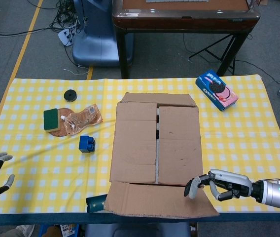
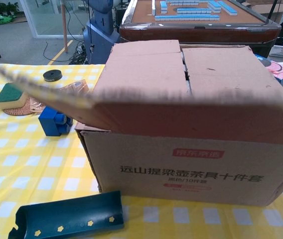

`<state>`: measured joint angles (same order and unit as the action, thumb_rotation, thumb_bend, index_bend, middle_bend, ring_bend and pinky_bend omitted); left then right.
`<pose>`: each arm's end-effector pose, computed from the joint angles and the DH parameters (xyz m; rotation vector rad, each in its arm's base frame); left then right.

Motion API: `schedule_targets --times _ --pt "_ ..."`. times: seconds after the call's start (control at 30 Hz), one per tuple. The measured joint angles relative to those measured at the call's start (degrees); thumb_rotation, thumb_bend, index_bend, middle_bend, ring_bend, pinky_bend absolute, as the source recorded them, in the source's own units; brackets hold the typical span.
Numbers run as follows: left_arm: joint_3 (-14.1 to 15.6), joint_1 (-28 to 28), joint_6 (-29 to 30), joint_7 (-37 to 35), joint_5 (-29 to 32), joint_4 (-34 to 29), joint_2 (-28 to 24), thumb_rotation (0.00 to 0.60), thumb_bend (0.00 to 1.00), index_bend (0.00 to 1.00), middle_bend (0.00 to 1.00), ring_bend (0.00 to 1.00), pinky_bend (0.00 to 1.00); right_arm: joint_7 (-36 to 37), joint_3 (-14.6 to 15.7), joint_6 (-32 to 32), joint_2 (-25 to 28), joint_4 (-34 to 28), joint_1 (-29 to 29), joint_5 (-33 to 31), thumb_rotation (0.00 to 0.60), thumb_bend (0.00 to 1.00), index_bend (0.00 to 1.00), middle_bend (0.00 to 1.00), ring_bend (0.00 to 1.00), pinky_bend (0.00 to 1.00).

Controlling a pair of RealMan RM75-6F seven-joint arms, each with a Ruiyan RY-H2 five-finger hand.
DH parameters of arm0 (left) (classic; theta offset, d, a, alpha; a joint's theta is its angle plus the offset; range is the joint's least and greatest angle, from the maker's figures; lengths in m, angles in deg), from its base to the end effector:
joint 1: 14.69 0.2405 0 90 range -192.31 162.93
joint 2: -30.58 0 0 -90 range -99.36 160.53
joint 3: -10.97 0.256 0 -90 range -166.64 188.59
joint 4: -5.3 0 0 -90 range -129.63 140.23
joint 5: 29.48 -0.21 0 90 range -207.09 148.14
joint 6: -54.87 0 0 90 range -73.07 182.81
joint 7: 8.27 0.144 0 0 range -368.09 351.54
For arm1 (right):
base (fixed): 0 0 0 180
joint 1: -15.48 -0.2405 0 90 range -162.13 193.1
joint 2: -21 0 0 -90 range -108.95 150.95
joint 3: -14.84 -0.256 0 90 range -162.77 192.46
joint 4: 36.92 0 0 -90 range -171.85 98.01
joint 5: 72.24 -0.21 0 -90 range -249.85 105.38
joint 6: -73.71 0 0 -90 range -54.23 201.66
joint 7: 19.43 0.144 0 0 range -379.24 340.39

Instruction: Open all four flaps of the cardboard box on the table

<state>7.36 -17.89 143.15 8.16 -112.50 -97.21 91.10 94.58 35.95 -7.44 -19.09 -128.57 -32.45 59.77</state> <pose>-0.2883 0.1724 0.1748 -1.3546 -0.7709 -0.7634 -0.1838 -0.2275 0.1961 -1.6274 2.1795 -0.9257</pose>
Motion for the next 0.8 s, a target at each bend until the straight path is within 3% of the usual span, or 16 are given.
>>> schedule_targets --times 0.17,0.3,0.37,0.53,0.8 --pt "-0.64 -0.84 -0.46 -0.44 -0.21 0.77 -0.17 0.600 0.33 0.36 0.26 0.14 0.00 -3.42 0.27 1.41 0.52 -1.09 0.33 -3.26 0.600 1.00 0.40 0.30 0.21 0.21" --pt "-1.31 -2.31 -1.51 -1.28 -1.25 1.23 -0.87 0.600 0.33 0.36 0.25 0.14 0.00 -10.36 -0.28 3.64 1.39 -3.15 1.58 -7.82 0.600 1.00 0.40 0.30 0.21 0.21" --pt "-1.60 -3.30 -2.53 -3.02 -2.02 1.33 -1.38 0.600 0.33 0.36 0.25 0.14 0.00 -15.66 -0.80 5.26 1.80 -4.55 2.48 -10.76 0.600 0.96 0.40 0.30 0.21 0.21" --pt "-2.39 -7.45 -6.58 -11.49 -5.41 2.31 -2.88 0.600 0.33 0.33 0.25 0.14 0.00 -32.23 -2.90 8.96 2.13 -8.21 5.43 -19.29 0.600 0.68 0.36 0.28 0.21 0.21" --pt "-3.36 -18.42 -14.51 -27.36 -15.19 3.47 -5.25 0.600 0.40 0.30 0.24 0.12 0.00 -60.44 -8.01 9.72 1.59 -14.68 12.20 -34.20 0.600 0.62 0.32 0.24 0.21 0.21"
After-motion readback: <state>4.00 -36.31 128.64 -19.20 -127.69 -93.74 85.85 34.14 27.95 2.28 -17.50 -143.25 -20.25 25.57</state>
